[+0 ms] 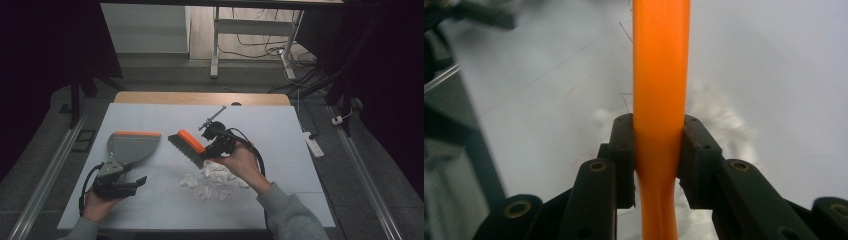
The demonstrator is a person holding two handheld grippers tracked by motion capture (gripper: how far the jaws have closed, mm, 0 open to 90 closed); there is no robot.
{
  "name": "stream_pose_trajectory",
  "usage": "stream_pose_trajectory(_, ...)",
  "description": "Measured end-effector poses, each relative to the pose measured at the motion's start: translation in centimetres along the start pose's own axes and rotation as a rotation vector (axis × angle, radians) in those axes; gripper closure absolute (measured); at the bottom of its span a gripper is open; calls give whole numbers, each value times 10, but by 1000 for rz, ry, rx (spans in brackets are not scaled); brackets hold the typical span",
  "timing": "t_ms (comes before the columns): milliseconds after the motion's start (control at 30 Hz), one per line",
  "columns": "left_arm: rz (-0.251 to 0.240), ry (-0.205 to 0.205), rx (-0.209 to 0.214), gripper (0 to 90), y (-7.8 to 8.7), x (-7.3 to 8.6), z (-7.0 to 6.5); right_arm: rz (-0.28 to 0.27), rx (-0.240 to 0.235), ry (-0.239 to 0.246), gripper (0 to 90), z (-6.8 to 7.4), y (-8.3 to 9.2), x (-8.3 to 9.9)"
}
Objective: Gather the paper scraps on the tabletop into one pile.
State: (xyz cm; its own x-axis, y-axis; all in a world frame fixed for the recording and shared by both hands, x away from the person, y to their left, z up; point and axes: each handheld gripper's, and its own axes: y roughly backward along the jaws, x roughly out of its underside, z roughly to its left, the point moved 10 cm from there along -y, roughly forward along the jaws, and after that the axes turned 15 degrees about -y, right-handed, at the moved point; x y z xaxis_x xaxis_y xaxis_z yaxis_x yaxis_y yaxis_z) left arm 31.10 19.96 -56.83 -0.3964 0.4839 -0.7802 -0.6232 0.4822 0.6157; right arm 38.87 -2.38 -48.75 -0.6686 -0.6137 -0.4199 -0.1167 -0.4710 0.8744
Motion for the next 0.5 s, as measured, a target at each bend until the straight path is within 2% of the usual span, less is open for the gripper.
stream_pose_trajectory(167, -8, 5, -7, 268, 1, -1, 2, 102, -50, 56, 713, 27, -16, 25)
stream_pose_trajectory(300, -15, 1, -14, 270, 2, -3, 2, 179, -48, 116, 713, 42, -36, 38)
stream_pose_trajectory(433, -16, 4, -15, 271, 3, -2, 3, 263, -35, 157, 713, 49, -55, 46)
stream_pose_trajectory(500, -14, 6, -13, 271, 2, -1, 3, 278, -14, 169, 713, 47, -60, 48)
